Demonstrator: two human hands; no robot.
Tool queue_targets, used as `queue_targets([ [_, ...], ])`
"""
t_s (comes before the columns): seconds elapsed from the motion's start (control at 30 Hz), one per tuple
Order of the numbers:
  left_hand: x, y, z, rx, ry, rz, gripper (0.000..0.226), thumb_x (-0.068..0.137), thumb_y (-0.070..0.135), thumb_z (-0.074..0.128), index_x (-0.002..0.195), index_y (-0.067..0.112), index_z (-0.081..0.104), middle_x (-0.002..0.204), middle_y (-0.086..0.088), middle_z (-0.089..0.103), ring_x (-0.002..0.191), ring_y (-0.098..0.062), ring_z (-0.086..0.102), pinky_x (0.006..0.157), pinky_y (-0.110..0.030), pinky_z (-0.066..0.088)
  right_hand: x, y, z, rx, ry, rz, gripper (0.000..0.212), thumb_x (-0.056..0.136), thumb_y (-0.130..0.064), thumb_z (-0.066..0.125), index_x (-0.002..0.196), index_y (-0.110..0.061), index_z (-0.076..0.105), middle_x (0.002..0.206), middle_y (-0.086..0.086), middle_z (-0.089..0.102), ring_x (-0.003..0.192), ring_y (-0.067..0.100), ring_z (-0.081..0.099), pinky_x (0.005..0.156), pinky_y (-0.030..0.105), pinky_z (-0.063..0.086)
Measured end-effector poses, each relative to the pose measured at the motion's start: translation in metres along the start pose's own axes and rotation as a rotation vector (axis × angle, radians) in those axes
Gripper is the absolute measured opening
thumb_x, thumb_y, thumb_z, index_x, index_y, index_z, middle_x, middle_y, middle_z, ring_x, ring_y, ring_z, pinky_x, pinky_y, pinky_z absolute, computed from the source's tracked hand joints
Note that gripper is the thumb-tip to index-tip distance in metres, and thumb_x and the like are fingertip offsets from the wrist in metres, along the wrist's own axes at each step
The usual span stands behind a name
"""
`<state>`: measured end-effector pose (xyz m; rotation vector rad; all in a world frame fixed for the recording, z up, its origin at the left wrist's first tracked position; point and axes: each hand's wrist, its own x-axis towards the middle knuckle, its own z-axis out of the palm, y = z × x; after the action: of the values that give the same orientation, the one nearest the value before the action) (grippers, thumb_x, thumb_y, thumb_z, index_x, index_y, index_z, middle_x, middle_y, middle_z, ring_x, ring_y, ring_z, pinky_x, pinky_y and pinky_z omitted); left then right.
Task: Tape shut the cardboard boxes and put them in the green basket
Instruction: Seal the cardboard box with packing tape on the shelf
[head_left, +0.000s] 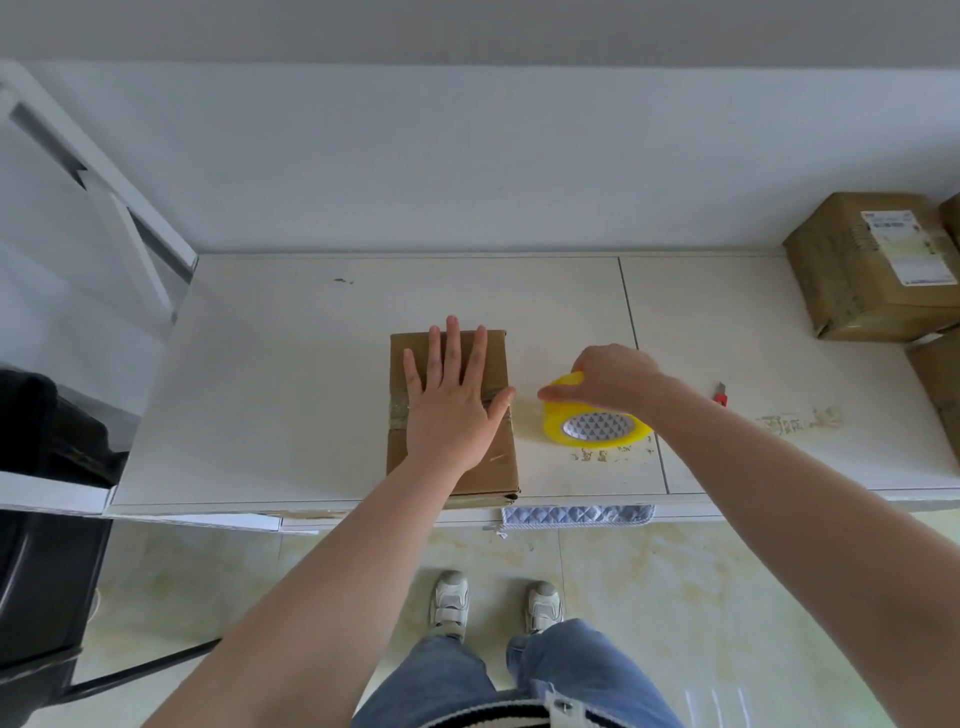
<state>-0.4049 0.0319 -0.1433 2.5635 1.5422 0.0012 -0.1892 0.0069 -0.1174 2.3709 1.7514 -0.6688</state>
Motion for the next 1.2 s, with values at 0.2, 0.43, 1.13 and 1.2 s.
queue_targets([
  [0.2, -0.001, 0.0, 0.002, -0.012, 0.012, -0.022, 0.076, 0.093, 0.067, 0.008, 0.154, 0.029, -0.015, 0.161, -0.007, -0.024, 0.149, -0.027, -0.02, 0.119, -0.052, -0.011, 0.003, -0.002, -0.004, -0.04, 0.028, -0.004, 0.082, 0.068, -0.087, 0.052, 0.117, -0.023, 0.065, 0.085, -0.009, 0.05, 0.083, 0.014, 0.047, 0.07, 0.03, 0.034],
  [0.43, 0.0, 0.0, 0.002, -0.013, -0.001, -0.014, 0.077, 0.092, 0.067, 0.007, 0.155, 0.028, -0.015, 0.161, -0.008, -0.024, 0.149, -0.028, -0.02, 0.118, -0.053, -0.011, 0.002, -0.005, -0.007, -0.041, -0.003, 0.008, 0.08, 0.067, -0.087, 0.052, 0.115, -0.024, 0.064, 0.079, -0.01, 0.05, 0.082, 0.016, 0.05, 0.068, 0.029, 0.035],
  [1.13, 0.002, 0.0, 0.004, -0.027, -0.009, -0.013, 0.078, 0.091, 0.068, 0.005, 0.153, 0.028, -0.019, 0.161, -0.009, -0.025, 0.149, -0.028, -0.021, 0.118, -0.054, -0.012, -0.052, 0.088, 0.048, 0.501, 0.541, 0.825, 0.04, 0.095, -0.036, 0.056, 0.123, -0.009, 0.051, 0.131, 0.019, 0.049, 0.119, 0.035, 0.045, 0.095, 0.041, 0.038],
  [1.2, 0.003, 0.0, 0.005, -0.017, -0.013, -0.014, 0.078, 0.09, 0.068, 0.004, 0.153, 0.028, -0.02, 0.16, -0.009, -0.026, 0.148, -0.028, -0.021, 0.117, -0.054, -0.012, -0.06, 0.102, 0.064, 0.576, 0.47, 0.933, 0.04, 0.096, -0.023, 0.055, 0.13, -0.003, 0.045, 0.137, 0.024, 0.043, 0.125, 0.038, 0.04, 0.101, 0.042, 0.033],
])
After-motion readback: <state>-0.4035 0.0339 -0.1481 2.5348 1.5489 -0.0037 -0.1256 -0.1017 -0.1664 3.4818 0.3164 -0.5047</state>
